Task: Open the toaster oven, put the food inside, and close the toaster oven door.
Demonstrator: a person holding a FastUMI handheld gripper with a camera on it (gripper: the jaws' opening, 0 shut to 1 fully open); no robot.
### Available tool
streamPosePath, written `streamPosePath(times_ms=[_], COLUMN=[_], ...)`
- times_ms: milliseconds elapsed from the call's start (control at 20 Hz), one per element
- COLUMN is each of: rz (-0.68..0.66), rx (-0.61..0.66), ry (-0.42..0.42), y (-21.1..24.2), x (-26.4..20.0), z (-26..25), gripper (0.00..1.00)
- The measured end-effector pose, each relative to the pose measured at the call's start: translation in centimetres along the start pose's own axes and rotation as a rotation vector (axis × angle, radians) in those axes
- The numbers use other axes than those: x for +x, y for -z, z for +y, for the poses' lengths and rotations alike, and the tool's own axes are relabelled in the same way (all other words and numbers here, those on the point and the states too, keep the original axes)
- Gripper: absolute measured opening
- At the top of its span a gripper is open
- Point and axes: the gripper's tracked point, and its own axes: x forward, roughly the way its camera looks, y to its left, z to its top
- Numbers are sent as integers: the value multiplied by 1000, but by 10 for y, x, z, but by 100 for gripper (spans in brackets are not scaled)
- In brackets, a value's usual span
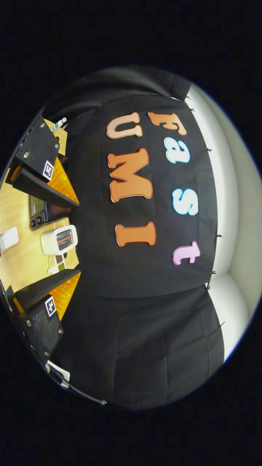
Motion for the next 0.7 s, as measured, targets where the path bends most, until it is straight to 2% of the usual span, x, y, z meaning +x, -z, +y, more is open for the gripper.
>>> streamPosePath(times_ms=[150, 500, 700], rz=[-9, 13, 19], rx=[22, -54, -26], ry=[-10, -3, -13], y=[-4, 8, 17], x=[5, 15, 12], z=[-15, -46, -50], gripper=[99, 99, 99])
